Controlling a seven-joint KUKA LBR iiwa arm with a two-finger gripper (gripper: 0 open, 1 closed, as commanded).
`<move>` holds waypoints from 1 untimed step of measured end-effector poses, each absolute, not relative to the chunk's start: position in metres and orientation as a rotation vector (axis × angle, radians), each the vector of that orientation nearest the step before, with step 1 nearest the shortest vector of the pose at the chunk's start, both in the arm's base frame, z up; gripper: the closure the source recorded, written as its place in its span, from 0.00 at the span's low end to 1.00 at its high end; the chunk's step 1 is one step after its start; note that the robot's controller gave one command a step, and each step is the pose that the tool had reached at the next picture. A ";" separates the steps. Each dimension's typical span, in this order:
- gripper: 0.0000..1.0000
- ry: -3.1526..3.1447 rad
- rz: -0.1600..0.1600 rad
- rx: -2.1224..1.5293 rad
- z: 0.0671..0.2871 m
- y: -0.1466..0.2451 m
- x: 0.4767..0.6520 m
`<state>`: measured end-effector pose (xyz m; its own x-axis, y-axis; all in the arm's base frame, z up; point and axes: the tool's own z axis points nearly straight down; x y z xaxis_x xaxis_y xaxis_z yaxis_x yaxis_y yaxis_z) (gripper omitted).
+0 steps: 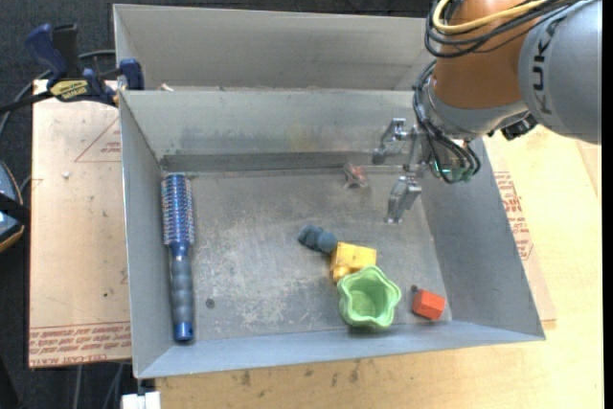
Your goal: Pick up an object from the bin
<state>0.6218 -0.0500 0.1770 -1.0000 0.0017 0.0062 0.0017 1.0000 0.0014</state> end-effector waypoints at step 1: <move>0.00 -3.117 0.003 0.462 0.097 -0.017 0.569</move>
Offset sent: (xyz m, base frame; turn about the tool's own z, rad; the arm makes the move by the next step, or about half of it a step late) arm -0.0637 0.0373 -0.0969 -0.3056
